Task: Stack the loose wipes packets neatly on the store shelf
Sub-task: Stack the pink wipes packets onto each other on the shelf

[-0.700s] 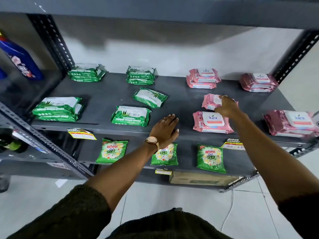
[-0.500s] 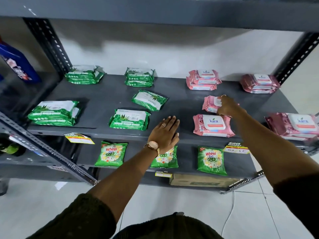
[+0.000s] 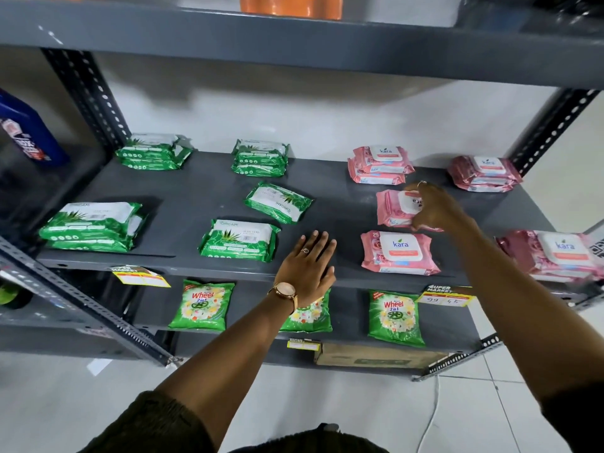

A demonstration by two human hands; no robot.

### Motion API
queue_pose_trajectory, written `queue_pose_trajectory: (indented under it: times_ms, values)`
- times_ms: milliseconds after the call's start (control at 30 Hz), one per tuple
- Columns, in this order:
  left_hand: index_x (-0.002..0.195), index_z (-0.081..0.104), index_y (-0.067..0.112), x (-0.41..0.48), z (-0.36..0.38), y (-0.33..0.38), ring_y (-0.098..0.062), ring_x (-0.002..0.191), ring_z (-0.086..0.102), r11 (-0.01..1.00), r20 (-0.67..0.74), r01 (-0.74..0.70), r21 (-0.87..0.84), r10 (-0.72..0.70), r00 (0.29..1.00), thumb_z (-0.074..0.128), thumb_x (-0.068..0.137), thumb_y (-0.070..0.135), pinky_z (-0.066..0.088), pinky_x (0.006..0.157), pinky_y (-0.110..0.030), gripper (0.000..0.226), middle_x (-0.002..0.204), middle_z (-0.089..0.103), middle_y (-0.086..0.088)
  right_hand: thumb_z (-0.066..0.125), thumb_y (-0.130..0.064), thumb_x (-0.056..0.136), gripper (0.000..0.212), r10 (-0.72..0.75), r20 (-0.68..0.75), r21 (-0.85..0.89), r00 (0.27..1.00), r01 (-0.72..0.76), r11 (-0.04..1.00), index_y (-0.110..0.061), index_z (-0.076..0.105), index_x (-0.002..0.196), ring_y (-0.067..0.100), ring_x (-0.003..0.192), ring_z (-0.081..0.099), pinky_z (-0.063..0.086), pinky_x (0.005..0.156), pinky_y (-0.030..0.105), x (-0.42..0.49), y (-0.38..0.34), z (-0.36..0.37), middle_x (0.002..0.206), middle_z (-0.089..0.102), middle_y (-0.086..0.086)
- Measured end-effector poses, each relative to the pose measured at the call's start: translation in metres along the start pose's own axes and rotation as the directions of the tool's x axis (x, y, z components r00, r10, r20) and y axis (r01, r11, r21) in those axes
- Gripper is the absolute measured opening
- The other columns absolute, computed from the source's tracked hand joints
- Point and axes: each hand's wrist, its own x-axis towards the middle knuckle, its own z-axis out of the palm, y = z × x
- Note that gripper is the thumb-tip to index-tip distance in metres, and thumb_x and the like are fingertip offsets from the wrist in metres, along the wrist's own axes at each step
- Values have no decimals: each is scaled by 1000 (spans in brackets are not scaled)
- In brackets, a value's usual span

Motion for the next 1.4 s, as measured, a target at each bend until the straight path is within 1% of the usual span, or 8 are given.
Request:
queue_pose_trajectory:
  times_ms: [267,500,733,867,1000,1067,1200,1400]
  values:
    - [148,24,11,-1,-1,0,-28,148,16,1000,-34,-7,-9,7,999,31,95,35,10,122,-42,59,158,24,-13,82,6,55,83,-81,84,66,993,75,995,-13,50,129,31,117,55,48,96,41,-64,-24,13,131,57,11]
    - [150,20,12,-2,-3,2,-27,149,11,1000,-20,-1,-15,0,1000,32,97,34,5,122,-41,59,160,19,-12,82,-8,64,100,-90,228,148,969,57,987,-23,27,146,25,139,32,33,105,33,-66,-17,7,154,31,5]
    - [150,20,13,0,-3,2,-26,149,11,1000,-13,12,-10,-12,1000,31,97,35,5,122,-41,59,160,20,-10,85,-32,62,74,36,19,79,999,-38,996,-6,55,124,33,116,57,48,95,40,-68,-26,3,129,60,14]
    - [149,22,13,1,-3,1,-26,148,13,1000,-8,10,-16,-10,1000,33,96,35,8,122,-41,58,159,22,-10,61,-62,76,69,203,-225,-173,953,-245,954,1,61,104,40,100,64,53,75,40,-77,-44,3,106,67,20]
    - [149,21,13,2,-1,-1,-26,148,12,1000,-4,5,-10,-5,1000,32,97,36,7,122,-41,58,159,21,-11,57,-8,88,28,28,-202,-321,979,-94,943,-2,56,115,42,109,59,50,77,39,-80,-35,-3,119,62,22]
    - [149,21,12,1,1,-2,-26,149,12,1000,-6,1,-19,-2,1000,32,97,36,6,122,-40,58,159,21,-11,57,13,78,62,-183,4,-342,983,174,923,-13,47,133,34,128,46,47,94,40,-78,-22,-5,142,47,15]
    - [150,20,12,1,2,-2,-26,149,10,999,-11,-2,-36,2,1000,32,98,35,3,121,-40,58,160,18,-11,61,15,75,84,-347,171,-302,922,384,873,-23,33,144,20,147,15,43,103,32,-77,-8,-4,158,20,1]
    - [150,19,12,1,0,-1,-26,149,9,999,-3,4,-35,-4,1000,32,98,35,3,122,-40,58,160,17,-11,77,-9,74,79,-233,187,-181,954,266,947,-14,38,142,26,131,42,39,103,32,-72,-14,-4,146,41,9]
